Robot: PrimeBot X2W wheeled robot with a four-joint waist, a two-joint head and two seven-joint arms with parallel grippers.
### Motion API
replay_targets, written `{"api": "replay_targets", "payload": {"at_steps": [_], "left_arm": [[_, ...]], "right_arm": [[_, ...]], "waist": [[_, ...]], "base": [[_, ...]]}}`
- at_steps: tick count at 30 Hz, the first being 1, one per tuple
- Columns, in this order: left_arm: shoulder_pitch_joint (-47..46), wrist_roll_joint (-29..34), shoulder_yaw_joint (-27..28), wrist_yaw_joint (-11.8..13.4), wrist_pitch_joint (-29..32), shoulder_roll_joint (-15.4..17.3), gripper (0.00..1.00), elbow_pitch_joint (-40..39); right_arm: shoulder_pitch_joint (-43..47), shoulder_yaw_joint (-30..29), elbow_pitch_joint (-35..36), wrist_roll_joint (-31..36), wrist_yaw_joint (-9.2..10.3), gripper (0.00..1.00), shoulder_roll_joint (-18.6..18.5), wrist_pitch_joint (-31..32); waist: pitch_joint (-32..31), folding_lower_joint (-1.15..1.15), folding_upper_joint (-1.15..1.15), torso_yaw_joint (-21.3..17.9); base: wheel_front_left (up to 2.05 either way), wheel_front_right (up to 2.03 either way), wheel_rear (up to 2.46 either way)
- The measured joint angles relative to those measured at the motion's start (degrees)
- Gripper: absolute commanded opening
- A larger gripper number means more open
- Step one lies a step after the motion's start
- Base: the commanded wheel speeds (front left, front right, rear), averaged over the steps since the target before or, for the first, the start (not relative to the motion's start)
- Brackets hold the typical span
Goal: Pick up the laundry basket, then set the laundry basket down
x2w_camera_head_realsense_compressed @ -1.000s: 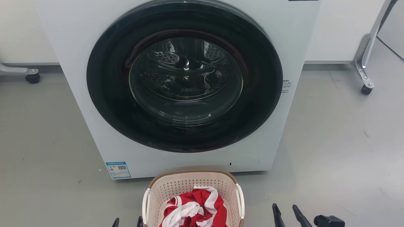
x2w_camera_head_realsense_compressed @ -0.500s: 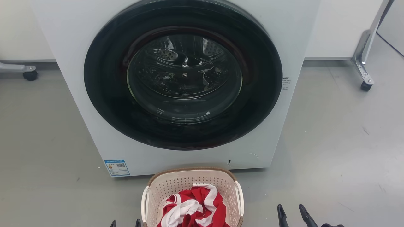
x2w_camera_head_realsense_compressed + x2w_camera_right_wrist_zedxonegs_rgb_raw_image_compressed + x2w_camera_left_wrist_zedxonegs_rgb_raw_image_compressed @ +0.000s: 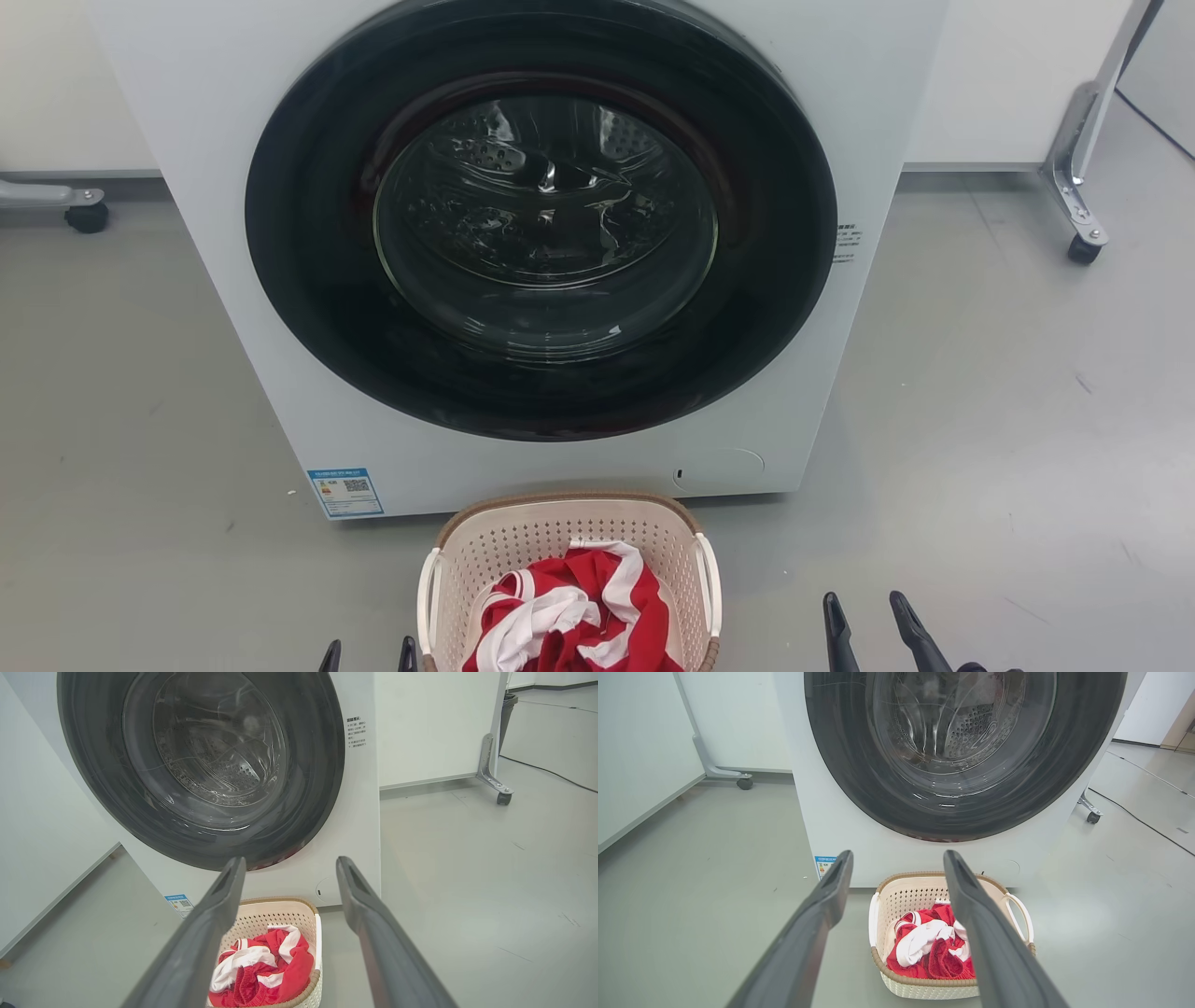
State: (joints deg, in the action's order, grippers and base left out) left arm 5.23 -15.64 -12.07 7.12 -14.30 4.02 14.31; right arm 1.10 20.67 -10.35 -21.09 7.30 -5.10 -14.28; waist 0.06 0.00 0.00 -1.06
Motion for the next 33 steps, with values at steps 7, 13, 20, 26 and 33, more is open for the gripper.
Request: {"api": "replay_targets", "payload": {"at_steps": [7, 13, 20, 26, 33], "left_arm": [[-0.01, 1.66, 0.38, 0.0, 0.0, -0.13, 1.0, -0.74], [-0.01, 1.89, 0.53, 0.0, 0.0, -0.41, 1.0, -1.36], [-0.01, 1.87, 0.6, 0.0, 0.0, -0.48, 1.0, -1.56], [0.08, 1.83, 0.62, -0.07, 0.08, -0.57, 0.0, -0.79], [1.29, 1.4, 0.54, -0.15, 0.31, -0.62, 0.0, 2.27]], "right_arm": [[0.85, -0.74, 1.02, 1.1, 0.0, 1.0, 0.52, 0.0], [0.99, -1.13, 1.51, 2.04, 0.0, 1.0, 0.81, 0.0], [1.54, -1.37, 1.8, 2.5, 0.01, 1.0, 1.12, 0.0], [2.03, -1.55, 1.04, 2.58, 0.0, 0.0, 1.3, 0.1], [3.65, -1.65, -2.37, 2.23, -0.11, 0.0, 1.33, 0.34]], "waist": [[0.01, 0.0, 0.0, 0.02], [-0.04, 0.0, 0.0, -0.01], [-0.1, 0.0, 0.0, 0.02], [-0.18, 0.0, 0.0, 0.08], [-0.18, 0.0, 0.0, 0.08]], "base": [[0.0, 0.0, 0.0], [0.0, 0.0, 0.0], [0.0, 0.0, 0.0], [0.0, 0.0, 0.0], [0.0, 0.0, 0.0]]}}
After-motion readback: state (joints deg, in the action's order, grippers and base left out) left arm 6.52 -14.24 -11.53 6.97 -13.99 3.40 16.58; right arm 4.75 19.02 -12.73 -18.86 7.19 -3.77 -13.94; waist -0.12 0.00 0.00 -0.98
